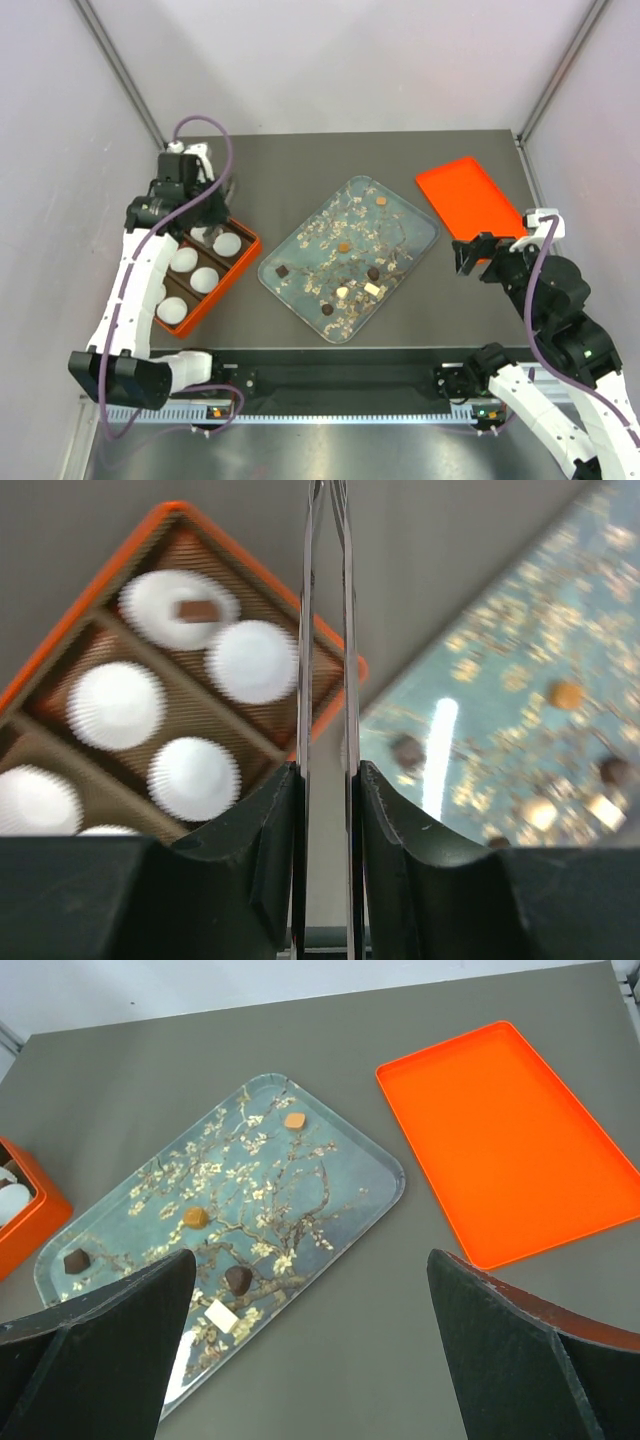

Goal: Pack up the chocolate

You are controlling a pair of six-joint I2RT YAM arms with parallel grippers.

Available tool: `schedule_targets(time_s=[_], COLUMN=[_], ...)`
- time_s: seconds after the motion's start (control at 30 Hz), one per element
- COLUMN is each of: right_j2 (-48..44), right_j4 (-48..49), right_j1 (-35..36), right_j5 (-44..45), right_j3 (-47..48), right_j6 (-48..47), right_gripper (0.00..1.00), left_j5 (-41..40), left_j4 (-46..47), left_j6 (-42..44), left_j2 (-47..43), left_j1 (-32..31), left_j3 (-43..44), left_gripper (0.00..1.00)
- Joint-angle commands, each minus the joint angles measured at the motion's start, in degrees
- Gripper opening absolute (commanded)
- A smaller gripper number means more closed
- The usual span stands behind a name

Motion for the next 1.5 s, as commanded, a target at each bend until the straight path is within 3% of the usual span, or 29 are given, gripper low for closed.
schedule_targets(time_s=[0.0,0.13,0.23,0.3,0.43,0.73,1.47], right_j2=[1.13,2.71,3.76,4.12,4.73,5.43,4.2], right_j4=[0.0,-0.35,-0.79,-1.05,-1.75,-3.16,-3.34], right_j1=[0.28,0.19,0.28,0.28,0.28,0.19,0.28], right_j5=[0.88,1.85,2.46,2.64,3.61,4.4,4.57], right_j3=[2.35,2.53,2.79,3.14,4.02,6.04,6.13], right_j6=[0.73,0.82,0.99,1.26,1.87,1.7,1.52], right_gripper=[1.0,1.0,1.0,1.0,1.0,1.0,1.0], left_j5=[5.53,1.14,0.52,-3.69,-4.49,-5.19,-5.64], left_j4=[2.51,6.64,8.84,9.37,11.57,14.04,16.76], left_j6=[-1.68,-5.02,-6.87,-6.87,-6.78,-7.57,-7.84], left_j2=[-1.99,-0.33,3.45,6.79,11.19,13.48,15.41], left_j1=[-6.82,-22.17,-30.1,-33.37,-38.3,-41.82,-42.17], left_j3=[0.9,-1.83,-2.28,-2.01,-2.27,-3.59,-9.92], left_gripper=[0.34,0.34,0.33,0.34,0.35,0.44,0.47])
